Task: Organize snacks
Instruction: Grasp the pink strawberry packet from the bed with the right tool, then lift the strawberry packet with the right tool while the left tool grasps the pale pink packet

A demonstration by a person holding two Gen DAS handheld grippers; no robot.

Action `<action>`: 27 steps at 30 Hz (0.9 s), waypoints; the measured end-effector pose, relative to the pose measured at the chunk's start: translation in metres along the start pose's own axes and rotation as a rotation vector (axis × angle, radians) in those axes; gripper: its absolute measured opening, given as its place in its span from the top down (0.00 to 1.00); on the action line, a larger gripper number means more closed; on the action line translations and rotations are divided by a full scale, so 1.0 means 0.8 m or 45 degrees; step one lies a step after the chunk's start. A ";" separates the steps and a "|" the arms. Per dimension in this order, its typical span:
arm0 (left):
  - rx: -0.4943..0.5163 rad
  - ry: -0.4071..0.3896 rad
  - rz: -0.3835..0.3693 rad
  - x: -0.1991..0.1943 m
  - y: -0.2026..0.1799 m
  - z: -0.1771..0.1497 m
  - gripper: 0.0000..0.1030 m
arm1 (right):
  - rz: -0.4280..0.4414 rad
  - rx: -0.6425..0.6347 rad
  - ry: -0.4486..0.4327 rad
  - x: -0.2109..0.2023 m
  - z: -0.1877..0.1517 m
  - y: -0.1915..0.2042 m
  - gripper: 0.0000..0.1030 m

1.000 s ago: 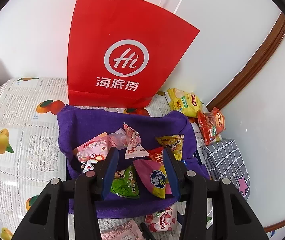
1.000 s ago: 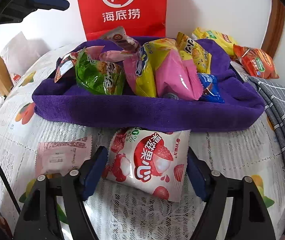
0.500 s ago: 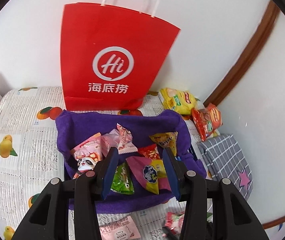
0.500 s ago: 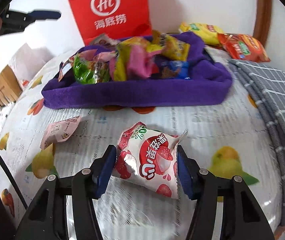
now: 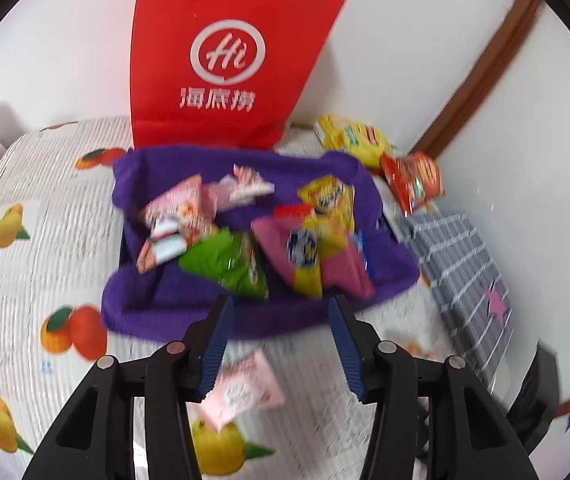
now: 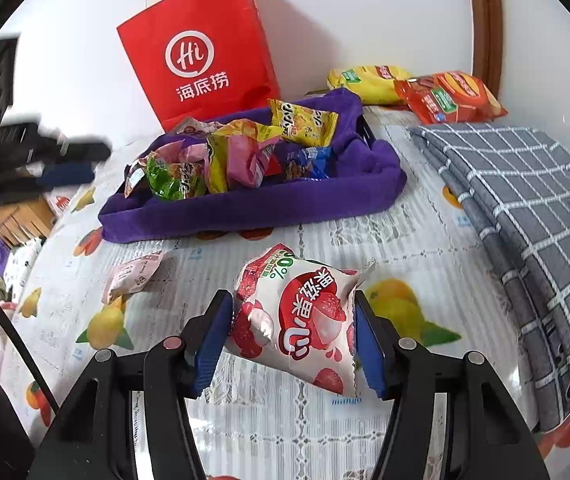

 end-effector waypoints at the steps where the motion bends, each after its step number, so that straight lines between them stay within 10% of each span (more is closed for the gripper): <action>1: 0.011 0.009 0.006 -0.002 0.001 -0.008 0.51 | 0.008 0.006 0.004 0.000 -0.001 -0.002 0.43; 13: 0.051 0.159 0.139 0.025 0.041 -0.097 0.50 | 0.033 0.040 0.026 -0.007 -0.014 -0.021 0.43; 27: 0.219 0.185 0.219 0.065 0.043 -0.090 0.50 | 0.053 0.049 0.060 0.007 -0.004 -0.021 0.43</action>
Point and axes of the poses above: each gripper's, at about its wrist camera, not at the fingertips, and x roughly the way its jaws point, y to its left, z to its top, the point moved 7 cm from there along x, roughly the way its jaws point, and after that the axes turned 13 degrees about -z, right-handed, at the moved point
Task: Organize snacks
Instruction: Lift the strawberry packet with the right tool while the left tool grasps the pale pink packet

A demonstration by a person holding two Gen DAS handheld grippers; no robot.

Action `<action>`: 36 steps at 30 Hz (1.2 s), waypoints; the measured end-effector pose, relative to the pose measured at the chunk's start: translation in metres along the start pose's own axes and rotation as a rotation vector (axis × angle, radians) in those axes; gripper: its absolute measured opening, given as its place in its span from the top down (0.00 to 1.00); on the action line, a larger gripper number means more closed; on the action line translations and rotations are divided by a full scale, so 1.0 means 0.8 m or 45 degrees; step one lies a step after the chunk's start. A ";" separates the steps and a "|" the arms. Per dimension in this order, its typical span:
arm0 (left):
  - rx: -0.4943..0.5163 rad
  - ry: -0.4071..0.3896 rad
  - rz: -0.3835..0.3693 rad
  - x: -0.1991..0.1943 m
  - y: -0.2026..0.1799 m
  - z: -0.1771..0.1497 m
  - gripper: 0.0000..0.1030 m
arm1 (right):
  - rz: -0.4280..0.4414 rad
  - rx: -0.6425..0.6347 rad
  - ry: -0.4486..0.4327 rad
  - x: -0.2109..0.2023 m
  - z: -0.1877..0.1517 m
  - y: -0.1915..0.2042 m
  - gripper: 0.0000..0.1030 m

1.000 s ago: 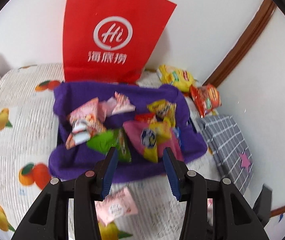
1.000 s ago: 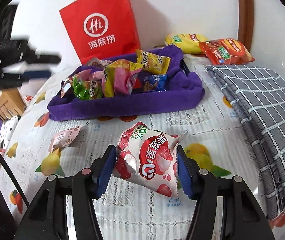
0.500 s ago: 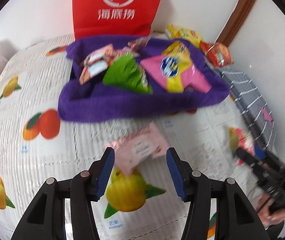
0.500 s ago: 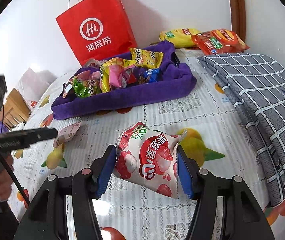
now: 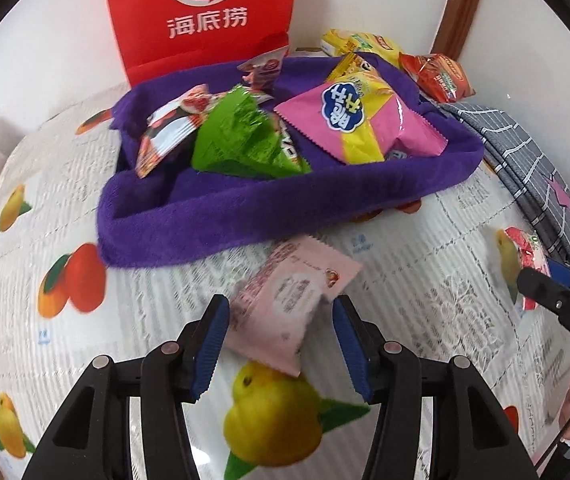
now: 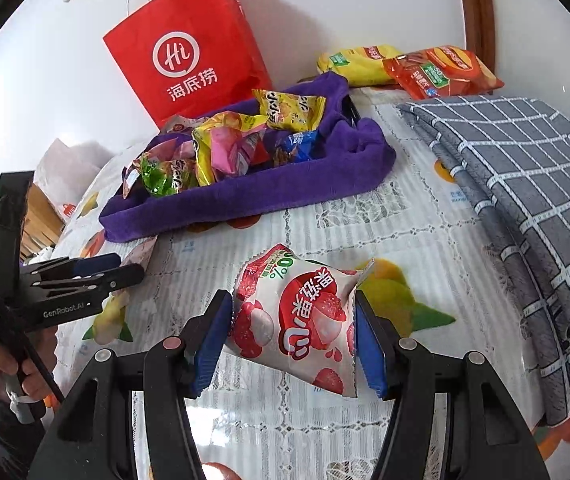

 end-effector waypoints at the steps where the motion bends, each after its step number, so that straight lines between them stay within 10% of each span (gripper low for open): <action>1: 0.000 -0.001 0.002 0.002 0.000 0.004 0.50 | 0.000 -0.002 -0.001 0.000 0.001 0.001 0.43; 36: -0.068 -0.091 -0.127 -0.028 -0.035 -0.006 0.64 | 0.002 -0.048 -0.073 -0.041 0.010 0.010 0.43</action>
Point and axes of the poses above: each gripper's, at about its wrist camera, not at the fingertips, and x roughly the way its jaws point, y to its left, z to its top, the point moved 7 cm from there along x, roughly the way its jaws point, and after that the axes turned 13 degrees about -z, right-handed, at the moved point
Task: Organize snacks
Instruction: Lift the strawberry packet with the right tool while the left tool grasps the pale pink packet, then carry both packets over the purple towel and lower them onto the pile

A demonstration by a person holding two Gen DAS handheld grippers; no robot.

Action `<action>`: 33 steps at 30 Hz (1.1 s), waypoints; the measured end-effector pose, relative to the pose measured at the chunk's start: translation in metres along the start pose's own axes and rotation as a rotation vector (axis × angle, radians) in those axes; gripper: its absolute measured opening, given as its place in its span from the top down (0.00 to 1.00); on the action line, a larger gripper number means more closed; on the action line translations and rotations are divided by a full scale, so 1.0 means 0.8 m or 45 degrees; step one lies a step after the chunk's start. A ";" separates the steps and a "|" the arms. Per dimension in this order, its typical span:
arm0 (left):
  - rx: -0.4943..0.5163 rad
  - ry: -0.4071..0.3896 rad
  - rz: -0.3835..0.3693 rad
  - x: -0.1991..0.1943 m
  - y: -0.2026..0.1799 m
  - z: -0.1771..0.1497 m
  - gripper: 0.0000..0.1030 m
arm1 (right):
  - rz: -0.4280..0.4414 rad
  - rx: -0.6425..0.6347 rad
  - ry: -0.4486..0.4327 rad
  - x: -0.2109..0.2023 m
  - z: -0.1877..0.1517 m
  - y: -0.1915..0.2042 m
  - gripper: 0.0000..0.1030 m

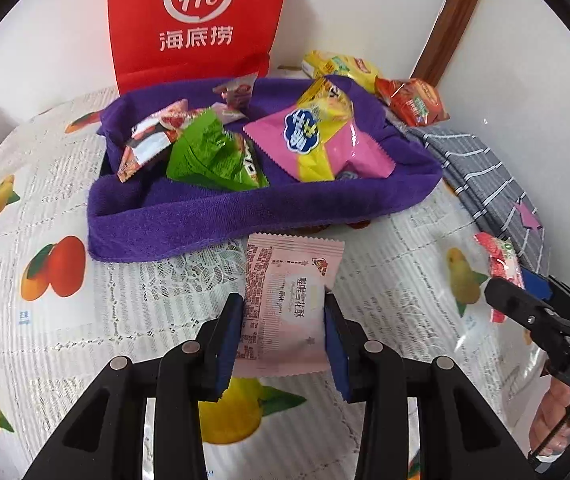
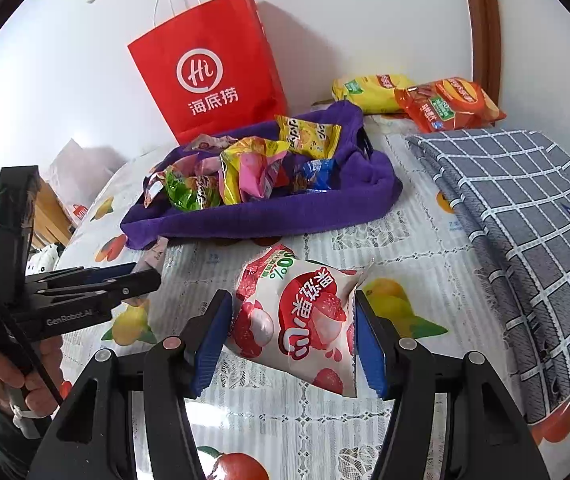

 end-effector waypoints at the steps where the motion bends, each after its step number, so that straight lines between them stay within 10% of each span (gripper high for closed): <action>1: -0.004 -0.008 -0.009 -0.004 -0.002 0.001 0.64 | -0.001 -0.001 -0.004 -0.002 0.001 -0.001 0.43; 33: -0.054 -0.212 -0.060 -0.104 -0.029 0.055 0.64 | -0.024 -0.086 -0.239 -0.068 0.081 0.032 0.43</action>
Point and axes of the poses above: each gripper's, at about its wrist camera, not at the fingertips, and x roughly the way its jaws point, y to its left, z to its top, the point moved 7 cm from there along x, roughly the way its jaws point, and after that the axes turned 13 degrees about -z, right-handed, at the moved point
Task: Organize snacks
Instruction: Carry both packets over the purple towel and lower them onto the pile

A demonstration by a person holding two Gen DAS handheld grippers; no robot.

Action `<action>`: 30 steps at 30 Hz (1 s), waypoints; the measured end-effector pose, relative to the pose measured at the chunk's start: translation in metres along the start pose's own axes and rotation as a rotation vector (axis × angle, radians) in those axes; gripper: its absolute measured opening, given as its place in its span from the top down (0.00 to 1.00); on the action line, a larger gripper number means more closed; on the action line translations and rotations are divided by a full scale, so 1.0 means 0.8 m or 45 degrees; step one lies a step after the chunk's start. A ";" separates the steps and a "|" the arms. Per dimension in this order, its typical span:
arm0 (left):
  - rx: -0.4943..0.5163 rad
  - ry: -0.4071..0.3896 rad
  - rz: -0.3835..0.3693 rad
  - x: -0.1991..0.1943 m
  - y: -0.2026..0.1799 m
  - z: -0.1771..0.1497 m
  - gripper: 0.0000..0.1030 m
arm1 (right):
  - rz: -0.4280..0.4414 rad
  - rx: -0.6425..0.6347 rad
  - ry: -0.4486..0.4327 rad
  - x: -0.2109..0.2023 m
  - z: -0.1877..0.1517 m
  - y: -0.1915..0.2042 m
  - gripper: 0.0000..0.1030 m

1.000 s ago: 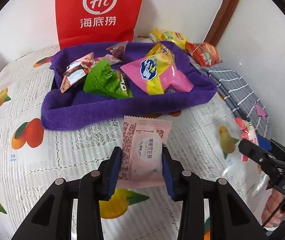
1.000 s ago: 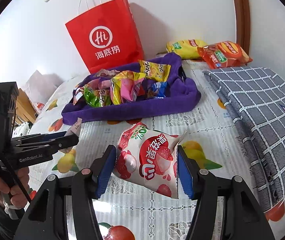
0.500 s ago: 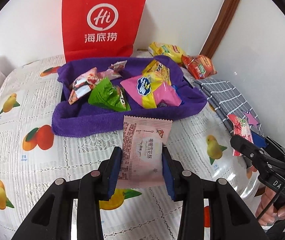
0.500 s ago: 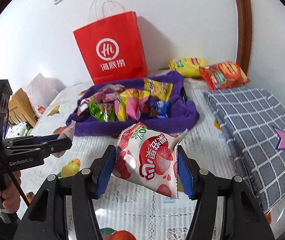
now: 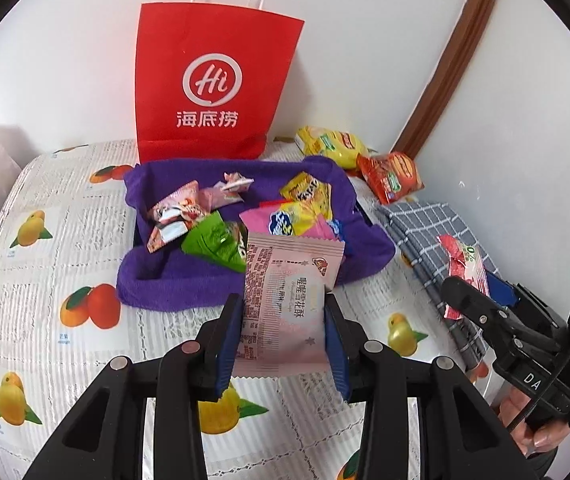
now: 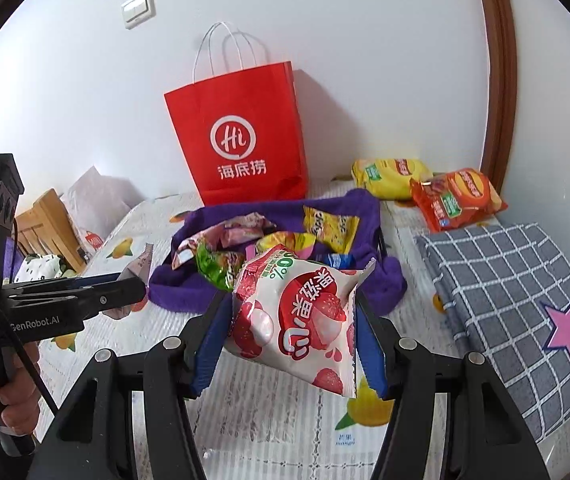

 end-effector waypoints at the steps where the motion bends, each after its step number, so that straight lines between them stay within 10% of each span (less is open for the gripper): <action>1: -0.006 -0.004 0.003 -0.001 0.001 0.003 0.64 | 0.002 0.002 -0.005 0.000 0.003 -0.001 0.43; 30: -0.083 -0.092 0.024 0.015 0.042 0.099 0.64 | 0.000 0.018 -0.030 0.061 0.076 -0.003 0.43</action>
Point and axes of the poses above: each gripper's, at about its wrist camera, not at the fingertips, and x roughly the way its jaws point, y to its left, z to its top, the point moved 7 cm from there along x, roughly the way its jaws point, and after that the axes turned 13 degrees about -z, right-handed, at the moved point
